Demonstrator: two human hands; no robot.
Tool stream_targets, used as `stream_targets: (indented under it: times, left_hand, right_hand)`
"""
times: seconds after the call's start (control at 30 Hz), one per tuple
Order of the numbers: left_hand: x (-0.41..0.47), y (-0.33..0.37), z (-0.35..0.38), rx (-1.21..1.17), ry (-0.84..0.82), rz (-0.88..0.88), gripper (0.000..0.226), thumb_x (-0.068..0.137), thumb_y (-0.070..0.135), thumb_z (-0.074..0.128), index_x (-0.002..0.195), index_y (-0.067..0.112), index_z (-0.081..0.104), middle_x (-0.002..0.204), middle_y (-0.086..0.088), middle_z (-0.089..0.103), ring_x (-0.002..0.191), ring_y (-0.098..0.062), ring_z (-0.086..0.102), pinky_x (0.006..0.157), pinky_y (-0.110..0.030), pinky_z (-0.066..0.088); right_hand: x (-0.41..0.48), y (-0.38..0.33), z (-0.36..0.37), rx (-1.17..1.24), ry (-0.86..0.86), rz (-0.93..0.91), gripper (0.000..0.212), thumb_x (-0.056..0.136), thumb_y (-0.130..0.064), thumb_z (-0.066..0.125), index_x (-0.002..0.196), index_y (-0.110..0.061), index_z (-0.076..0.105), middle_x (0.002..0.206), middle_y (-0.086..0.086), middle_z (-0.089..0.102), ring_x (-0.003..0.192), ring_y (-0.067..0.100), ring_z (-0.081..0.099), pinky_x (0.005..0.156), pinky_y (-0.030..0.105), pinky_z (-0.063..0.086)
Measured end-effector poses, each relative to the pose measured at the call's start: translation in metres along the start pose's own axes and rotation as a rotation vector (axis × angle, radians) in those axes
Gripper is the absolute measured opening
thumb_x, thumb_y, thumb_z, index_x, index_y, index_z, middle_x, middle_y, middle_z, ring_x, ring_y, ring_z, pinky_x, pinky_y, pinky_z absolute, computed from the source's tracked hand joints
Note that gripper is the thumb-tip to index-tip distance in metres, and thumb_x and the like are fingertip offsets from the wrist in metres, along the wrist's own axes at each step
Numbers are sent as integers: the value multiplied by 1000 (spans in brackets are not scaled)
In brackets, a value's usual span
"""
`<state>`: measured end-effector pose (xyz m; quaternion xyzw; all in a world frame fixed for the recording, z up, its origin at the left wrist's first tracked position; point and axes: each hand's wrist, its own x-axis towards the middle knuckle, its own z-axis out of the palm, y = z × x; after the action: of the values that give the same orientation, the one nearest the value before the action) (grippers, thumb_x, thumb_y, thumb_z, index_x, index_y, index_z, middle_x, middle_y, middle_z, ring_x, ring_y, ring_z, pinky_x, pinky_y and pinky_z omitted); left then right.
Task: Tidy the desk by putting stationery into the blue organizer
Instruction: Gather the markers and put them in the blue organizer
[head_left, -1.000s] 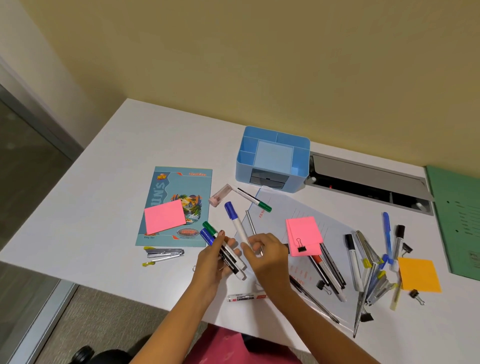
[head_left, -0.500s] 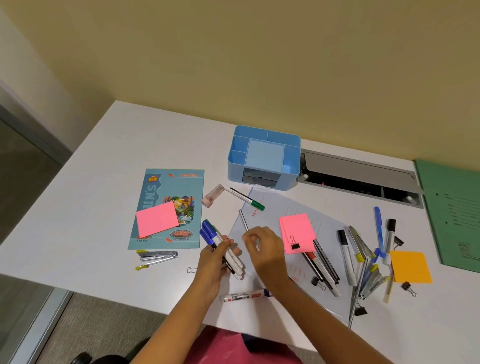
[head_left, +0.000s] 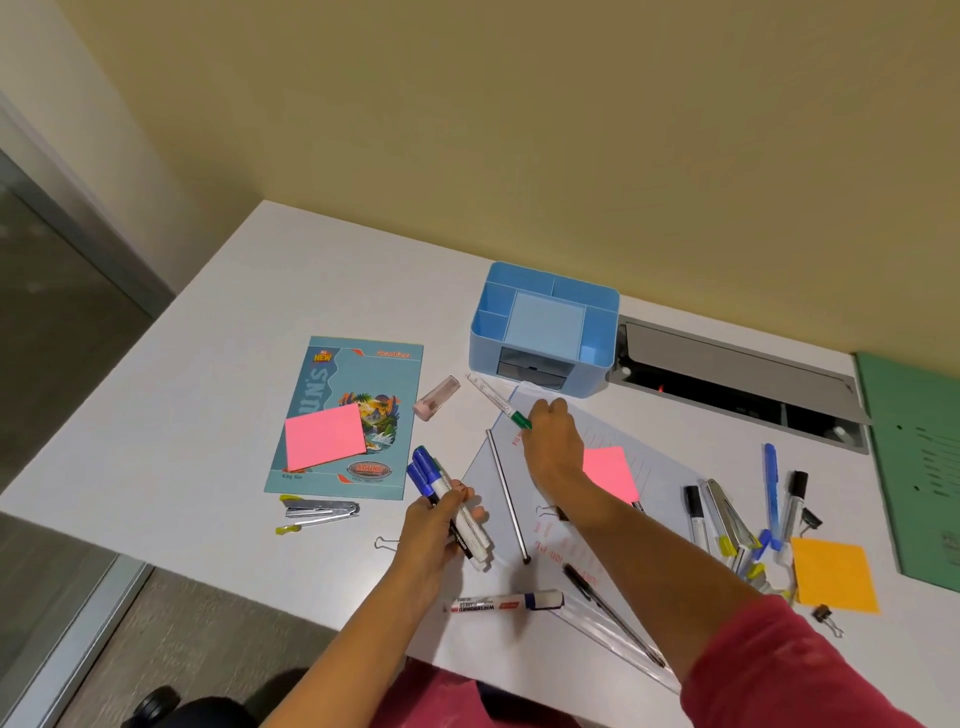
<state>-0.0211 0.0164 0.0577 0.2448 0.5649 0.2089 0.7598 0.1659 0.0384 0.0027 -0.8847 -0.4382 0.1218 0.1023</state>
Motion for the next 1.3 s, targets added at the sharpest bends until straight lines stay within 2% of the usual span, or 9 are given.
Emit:
stream_targets:
  times: [0.2,0.43,0.6,0.67,0.73,0.9,1.0,1.2,1.3]
  left_hand:
    - [0,2,-1,-3,-3,19,29,94,11,53,121,2,53,115,-20,66,105,-36,64,72,-36,53]
    - [2,4,2,81,-3,94,18,95,9,53,112,9,52,101,-17,66,94,-34,64,67,-35,53]
    - [-2,7,9,196,-91,110,17,92,11,57,108,15,55,91,-6,71,79,-22,69,61,-26,56]
    - [-5,6,14,255,-155,60,19,90,13,59,109,16,57,90,-5,72,75,-18,68,61,-26,56]
    - [-7,3,20,334,-216,20,20,92,21,55,111,16,60,93,-7,73,86,-22,67,81,-36,56]
    - [-14,-2,30,212,-394,-48,34,96,48,43,95,34,75,102,-5,74,99,-24,69,94,-38,52]
    - [-17,-8,30,168,-396,-51,36,85,49,56,103,22,71,98,-10,74,94,-26,70,97,-44,51]
    - [-15,-5,15,35,-357,-16,28,85,34,60,95,8,64,73,-10,72,63,-20,69,59,-32,57]
    - [-13,-1,11,57,-319,26,27,91,33,55,94,8,63,69,-8,71,62,-19,69,63,-34,58]
  right_hand:
    - [-17,0,-23,287,74,71,14,95,-16,51,109,-13,47,106,7,54,92,22,58,76,37,57]
    - [-85,0,-75,715,216,49,7,97,-13,48,99,-20,48,84,-14,61,73,4,60,57,5,42]
    - [-121,-5,-88,894,173,-64,13,97,-10,50,95,-24,50,82,-9,62,76,4,60,64,12,48]
    - [-120,-10,-86,899,94,-46,7,96,-14,52,97,-20,53,87,1,64,80,9,63,72,22,53]
    - [-117,-19,-85,847,28,-7,7,94,-18,56,101,-17,56,91,-3,65,84,11,63,76,29,54]
    - [-104,-31,-85,745,27,77,15,91,-25,62,104,-17,59,97,0,66,84,13,63,75,26,54]
    - [-99,-35,-86,705,11,126,21,90,-29,63,105,-15,62,100,1,67,88,14,64,77,27,56]
    - [-104,-30,-86,680,80,102,13,96,-19,52,103,-16,62,101,0,66,91,12,61,74,20,52]
    - [-117,-13,-70,511,-51,92,21,94,-1,48,105,-12,61,103,5,64,93,14,60,82,27,53]
